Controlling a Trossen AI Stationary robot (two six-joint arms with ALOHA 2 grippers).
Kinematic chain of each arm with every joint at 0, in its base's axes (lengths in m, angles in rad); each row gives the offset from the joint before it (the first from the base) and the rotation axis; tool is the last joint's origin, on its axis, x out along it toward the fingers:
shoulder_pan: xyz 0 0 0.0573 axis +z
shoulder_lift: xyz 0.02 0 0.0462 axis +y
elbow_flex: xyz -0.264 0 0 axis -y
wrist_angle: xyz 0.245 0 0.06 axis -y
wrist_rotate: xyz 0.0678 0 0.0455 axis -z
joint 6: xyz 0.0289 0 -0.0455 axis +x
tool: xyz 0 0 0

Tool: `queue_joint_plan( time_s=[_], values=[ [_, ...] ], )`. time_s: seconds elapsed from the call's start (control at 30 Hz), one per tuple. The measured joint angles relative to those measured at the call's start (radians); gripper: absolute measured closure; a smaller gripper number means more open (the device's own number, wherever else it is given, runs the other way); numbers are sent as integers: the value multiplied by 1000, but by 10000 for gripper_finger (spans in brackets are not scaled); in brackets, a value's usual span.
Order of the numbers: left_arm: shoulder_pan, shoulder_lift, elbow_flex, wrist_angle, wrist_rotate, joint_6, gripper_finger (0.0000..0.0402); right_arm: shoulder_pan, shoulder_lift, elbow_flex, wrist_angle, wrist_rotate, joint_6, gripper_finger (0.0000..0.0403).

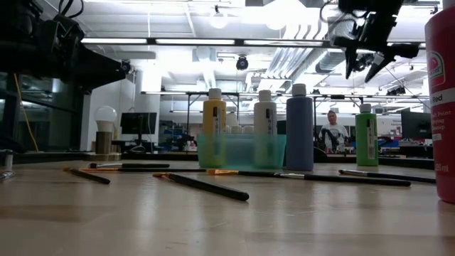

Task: Pick & Place Paint Supplies
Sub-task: Put the light green paint bottle into the green bin

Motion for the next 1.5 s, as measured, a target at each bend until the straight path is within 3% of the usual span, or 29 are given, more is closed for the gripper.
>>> queue_joint_plan(
  time_s=[0.47,0.97,1.2,1.5],
  values=[
    [0,0,0,0,0,0,190,-105,252,94,-153,-56,-42,180],
    [0,0,0,0,0,0,190,-138,301,94,-151,-83,63,180],
    [0,0,0,0,0,0,190,-108,302,94,-266,46,197,180],
    [0,0,0,0,0,0,190,-94,314,94,-210,124,274,180]
  ],
)
